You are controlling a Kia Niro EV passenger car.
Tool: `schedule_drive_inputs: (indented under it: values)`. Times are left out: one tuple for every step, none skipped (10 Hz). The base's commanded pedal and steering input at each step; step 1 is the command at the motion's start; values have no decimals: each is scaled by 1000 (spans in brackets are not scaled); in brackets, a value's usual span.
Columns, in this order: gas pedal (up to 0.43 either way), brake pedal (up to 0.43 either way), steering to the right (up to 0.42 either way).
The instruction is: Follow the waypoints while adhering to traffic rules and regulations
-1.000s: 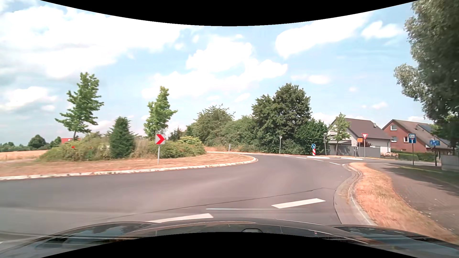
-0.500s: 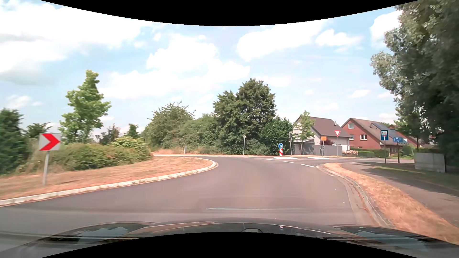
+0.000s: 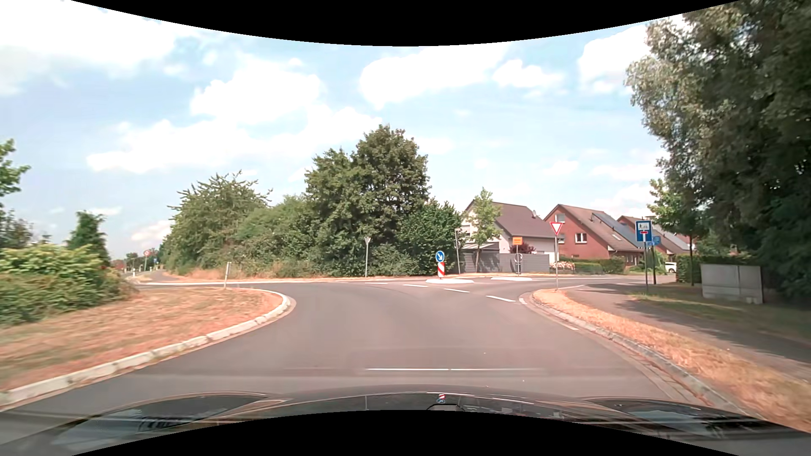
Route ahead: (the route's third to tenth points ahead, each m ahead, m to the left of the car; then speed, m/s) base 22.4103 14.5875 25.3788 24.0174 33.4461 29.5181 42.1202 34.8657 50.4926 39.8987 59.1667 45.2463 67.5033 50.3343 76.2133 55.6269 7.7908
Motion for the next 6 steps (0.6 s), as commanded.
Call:
schedule_drive_inputs:
  values:
    - [110,0,44]
    - [110,0,9]
    - [110,0,-29]
    - [110,0,-58]
    - [110,0,-94]
    - [110,0,-128]
